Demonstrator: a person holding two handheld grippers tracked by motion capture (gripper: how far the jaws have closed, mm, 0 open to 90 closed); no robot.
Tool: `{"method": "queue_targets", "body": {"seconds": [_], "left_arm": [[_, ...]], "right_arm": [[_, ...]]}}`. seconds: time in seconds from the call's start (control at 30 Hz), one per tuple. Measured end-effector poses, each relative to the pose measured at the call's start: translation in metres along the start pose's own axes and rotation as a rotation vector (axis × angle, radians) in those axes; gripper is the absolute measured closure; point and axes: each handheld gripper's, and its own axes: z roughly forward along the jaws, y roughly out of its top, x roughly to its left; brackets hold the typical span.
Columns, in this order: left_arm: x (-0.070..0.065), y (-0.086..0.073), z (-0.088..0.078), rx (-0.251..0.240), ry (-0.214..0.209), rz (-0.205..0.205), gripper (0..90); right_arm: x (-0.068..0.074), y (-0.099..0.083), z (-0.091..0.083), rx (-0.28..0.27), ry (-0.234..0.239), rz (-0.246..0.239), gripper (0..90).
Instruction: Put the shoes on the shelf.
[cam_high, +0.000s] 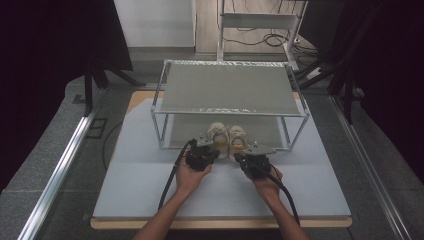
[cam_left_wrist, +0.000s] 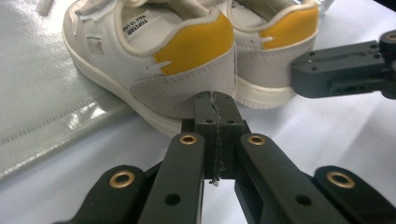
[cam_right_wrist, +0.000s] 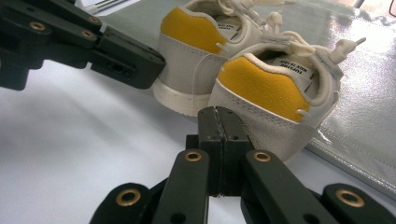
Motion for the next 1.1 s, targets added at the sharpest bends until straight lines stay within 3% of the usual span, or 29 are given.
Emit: {"method": "queue_targets", "body": {"seconds": [0.77, 0.97, 1.1], "left_arm": [[0.003, 0.008, 0.006, -0.001, -0.004, -0.006, 89.6], [-0.002, 0.009, 0.009, -0.003, -0.012, -0.008, 89.4], [-0.01, 0.012, 0.016, 0.008, -0.026, 0.015, 88.5]], "right_arm": [[-0.011, 0.01, 0.022, -0.01, -0.036, -0.011, 89.6], [-0.019, 0.011, 0.029, -0.02, -0.048, -0.001, 89.5], [-0.019, 0.011, 0.03, -0.026, -0.052, 0.002, 89.6]]}}
